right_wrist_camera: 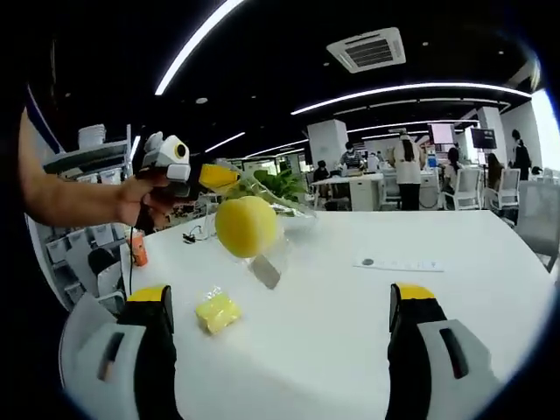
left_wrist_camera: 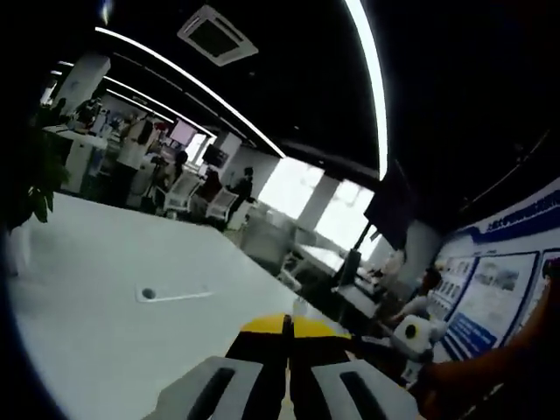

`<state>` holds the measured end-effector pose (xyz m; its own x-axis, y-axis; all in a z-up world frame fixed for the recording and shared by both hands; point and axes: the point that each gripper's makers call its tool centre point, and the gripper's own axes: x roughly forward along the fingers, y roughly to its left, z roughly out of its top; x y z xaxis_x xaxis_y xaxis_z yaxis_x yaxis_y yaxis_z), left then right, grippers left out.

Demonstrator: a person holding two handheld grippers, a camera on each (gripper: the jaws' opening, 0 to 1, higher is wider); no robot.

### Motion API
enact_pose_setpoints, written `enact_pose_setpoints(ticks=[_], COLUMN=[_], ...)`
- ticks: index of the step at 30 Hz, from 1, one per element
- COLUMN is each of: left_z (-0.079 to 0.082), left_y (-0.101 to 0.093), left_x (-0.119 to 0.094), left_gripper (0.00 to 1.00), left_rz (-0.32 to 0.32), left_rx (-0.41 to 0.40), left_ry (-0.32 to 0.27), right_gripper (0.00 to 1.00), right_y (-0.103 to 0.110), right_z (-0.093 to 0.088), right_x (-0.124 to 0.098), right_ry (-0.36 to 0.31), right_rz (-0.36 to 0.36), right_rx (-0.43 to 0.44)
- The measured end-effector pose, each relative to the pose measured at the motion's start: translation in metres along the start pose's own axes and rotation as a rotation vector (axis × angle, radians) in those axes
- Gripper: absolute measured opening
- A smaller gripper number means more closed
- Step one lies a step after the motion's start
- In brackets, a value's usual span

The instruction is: Compare the silicone blocks by pressing each to a similar depth, holding the contact briefly, and releasing to observe deformation and rebound differences across the visible hardness samples.

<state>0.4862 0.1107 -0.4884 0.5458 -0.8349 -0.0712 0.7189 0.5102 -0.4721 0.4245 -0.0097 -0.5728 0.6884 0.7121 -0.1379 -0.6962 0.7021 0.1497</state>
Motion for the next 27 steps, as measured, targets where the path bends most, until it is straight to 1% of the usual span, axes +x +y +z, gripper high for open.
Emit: enact_pose_setpoints(ticks=[3, 5, 10, 14, 20, 24, 27], left_z=[0.005, 0.008, 0.011, 0.016, 0.015, 0.013, 0.013], left_y=[-0.005, -0.008, -0.017, -0.025, -0.036, -0.045, -0.048], left_x=[-0.003, -0.005, -0.011, -0.017, -0.022, -0.023, -0.023], left_gripper=[0.00, 0.00, 0.00, 0.00, 0.00, 0.00, 0.00], left_rz=[-0.014, -0.020, -0.042, -0.059, -0.095, -0.113, -0.126], left_rx=[-0.002, -0.003, 0.002, 0.003, -0.015, -0.010, -0.020], left_ry=[-0.008, -0.012, -0.016, -0.031, -0.031, -0.026, -0.025], right_gripper=[0.95, 0.95, 0.95, 0.94, 0.92, 0.92, 0.96], right_y=[0.003, 0.003, 0.003, 0.010, 0.026, 0.036, 0.039], right_z=[0.009, 0.010, 0.010, 0.014, 0.028, 0.037, 0.040], right_x=[0.002, 0.003, 0.007, 0.013, 0.026, 0.039, 0.046], right_ry=[-0.021, -0.016, -0.017, -0.020, -0.044, -0.066, -0.071], right_rz=[0.023, 0.022, 0.028, 0.054, 0.127, 0.186, 0.190], right_rx=[-0.010, -0.021, -0.015, -0.024, -0.025, -0.025, -0.039])
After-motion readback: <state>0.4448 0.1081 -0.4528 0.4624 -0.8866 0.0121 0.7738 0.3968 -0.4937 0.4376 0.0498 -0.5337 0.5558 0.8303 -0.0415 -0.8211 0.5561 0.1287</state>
